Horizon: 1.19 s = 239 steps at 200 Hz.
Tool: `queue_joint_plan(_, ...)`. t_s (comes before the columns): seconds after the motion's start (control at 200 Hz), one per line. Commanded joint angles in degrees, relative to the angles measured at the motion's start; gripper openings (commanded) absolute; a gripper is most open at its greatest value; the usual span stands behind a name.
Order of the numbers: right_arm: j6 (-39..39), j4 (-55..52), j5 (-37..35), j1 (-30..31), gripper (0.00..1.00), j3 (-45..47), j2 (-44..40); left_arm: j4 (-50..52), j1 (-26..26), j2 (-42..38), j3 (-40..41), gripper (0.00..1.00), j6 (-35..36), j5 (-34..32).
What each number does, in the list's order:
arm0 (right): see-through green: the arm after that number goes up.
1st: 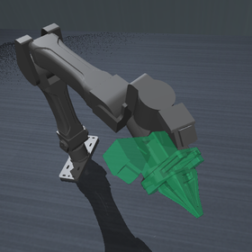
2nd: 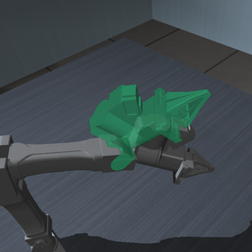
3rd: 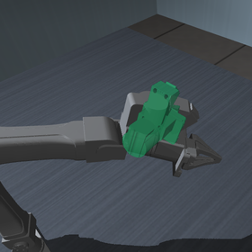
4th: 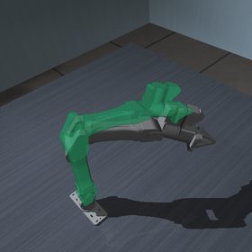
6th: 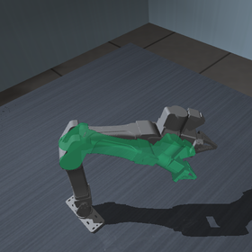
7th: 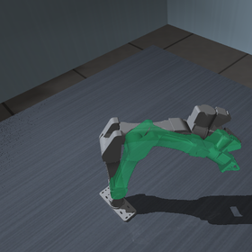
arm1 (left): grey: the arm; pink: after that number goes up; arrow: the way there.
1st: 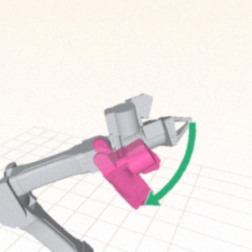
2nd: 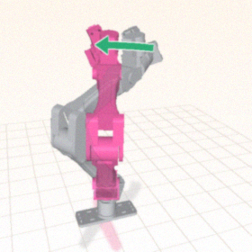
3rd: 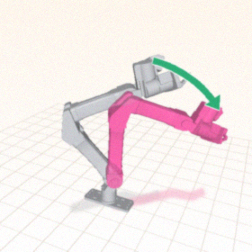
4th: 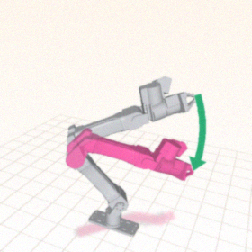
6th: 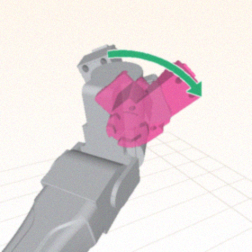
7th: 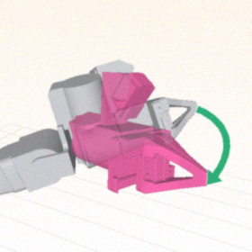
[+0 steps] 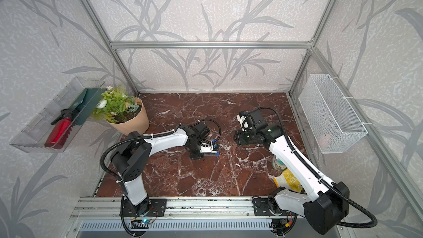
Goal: Insert stoppers into test tubes
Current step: Place the test tube at the center of the board.
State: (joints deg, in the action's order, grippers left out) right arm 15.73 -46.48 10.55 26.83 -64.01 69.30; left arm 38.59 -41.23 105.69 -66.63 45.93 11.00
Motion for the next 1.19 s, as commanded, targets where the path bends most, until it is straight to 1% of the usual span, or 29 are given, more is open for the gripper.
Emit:
queue_joint_plan(0.0,-1.26,-0.81,0.44,-0.31,0.49,-0.97,-1.01,0.22,-0.34,0.94,-1.4,0.12,0.74,-0.34)
queue_joint_plan(0.22,-1.46,-0.98,0.46,-0.34,0.49,-0.83,-1.18,-0.62,-0.64,1.32,-1.0,0.22,0.56,-1.6)
queue_joint_plan(0.48,-1.45,-1.1,0.37,-0.42,0.49,-0.64,-1.81,-1.4,-0.6,0.84,-0.63,0.28,0.39,-2.42)
queue_joint_plan(0.63,-1.35,-1.11,0.44,-0.38,0.49,-0.33,-2.37,-2.7,-0.65,-1.1,0.04,0.33,-0.03,-1.98)
queue_joint_plan(0.85,-0.57,-0.15,1.74,-0.51,0.49,0.27,-3.37,-3.87,-0.82,-7.68,1.82,0.38,-1.45,-0.21)
queue_joint_plan(0.89,-0.4,-0.02,1.91,-0.57,0.49,0.34,-3.6,-3.76,-0.94,-9.75,2.36,0.4,-1.54,0.62)
queue_joint_plan(0.945,-0.05,0.24,1.81,-0.79,0.49,0.29,-3.86,-3.25,-1.04,-13.43,2.88,0.47,-1.59,2.53)
queue_joint_plan(1.0,0.26,0.56,1.66,-1.12,0.49,0.21,-4.08,-2.63,-1.08,-17.22,3.19,0.48,-1.66,4.07)
queue_joint_plan(1.075,0.19,1.45,1.93,-1.33,0.49,0.24,-4.09,-3.92,-0.93,-21.8,4.52,0.48,-2.27,3.32)
queue_joint_plan(1.19,-0.77,2.96,2.63,-1.43,0.49,0.13,-3.24,-7.86,2.29,-26.18,6.62,0.51,-2.25,4.19)
